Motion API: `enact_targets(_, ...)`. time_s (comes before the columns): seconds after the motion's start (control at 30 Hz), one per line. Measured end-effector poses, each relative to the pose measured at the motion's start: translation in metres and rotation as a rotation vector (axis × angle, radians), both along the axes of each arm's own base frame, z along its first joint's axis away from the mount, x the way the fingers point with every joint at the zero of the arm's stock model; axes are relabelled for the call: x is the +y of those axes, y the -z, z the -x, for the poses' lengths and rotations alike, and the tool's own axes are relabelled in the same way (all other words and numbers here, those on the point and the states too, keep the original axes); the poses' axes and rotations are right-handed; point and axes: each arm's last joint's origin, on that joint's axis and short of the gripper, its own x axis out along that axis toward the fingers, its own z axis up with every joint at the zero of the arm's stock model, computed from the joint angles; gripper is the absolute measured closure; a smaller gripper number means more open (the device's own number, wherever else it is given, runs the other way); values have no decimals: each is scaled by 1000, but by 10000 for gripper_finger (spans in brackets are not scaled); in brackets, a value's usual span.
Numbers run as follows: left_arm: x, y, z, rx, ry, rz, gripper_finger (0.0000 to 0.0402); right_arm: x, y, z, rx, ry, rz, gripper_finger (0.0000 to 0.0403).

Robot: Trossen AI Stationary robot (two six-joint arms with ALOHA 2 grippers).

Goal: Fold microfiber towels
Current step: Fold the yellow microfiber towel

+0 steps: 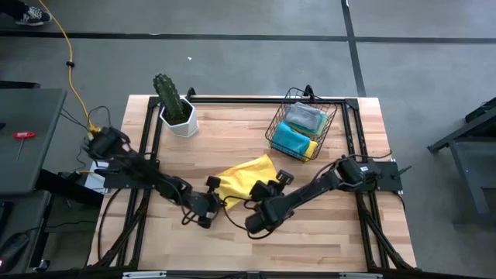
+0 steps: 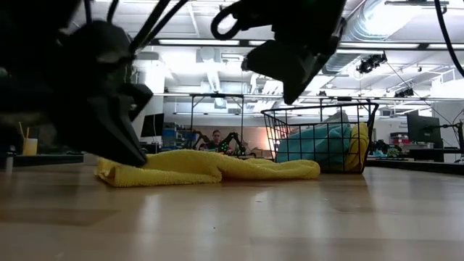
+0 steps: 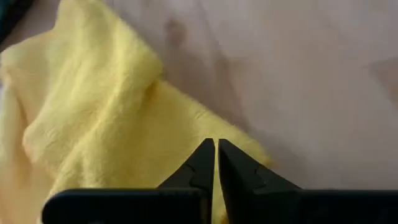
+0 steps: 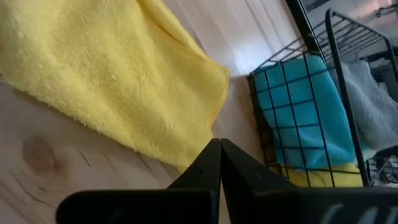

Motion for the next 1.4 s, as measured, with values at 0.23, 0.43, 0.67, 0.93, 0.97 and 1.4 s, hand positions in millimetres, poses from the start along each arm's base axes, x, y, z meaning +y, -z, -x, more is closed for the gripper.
enact_targets(0.23, 6, 18, -5, 52, -52, 55, 398, 9, 5, 8, -16, 20, 3, 403)
enact_targets(0.43, -14, 21, 9, 187, 16, 199, 400, -2, 10, -1, 84, 66, -215, 403)
enact_targets(0.67, -38, 14, 31, 290, 167, 220, 401, -31, 16, -36, 78, -124, -446, 403)
enact_targets(0.93, -38, -13, 72, 446, 202, 201, 401, -68, 17, -68, -29, -281, -538, 403)
enact_targets(0.97, -37, -15, 75, 456, 193, 193, 402, -69, 17, -71, -38, -304, -563, 403)
enact_targets(1.4, -33, -17, 86, 492, 56, 137, 401, -38, 57, -67, -98, -506, -762, 403)
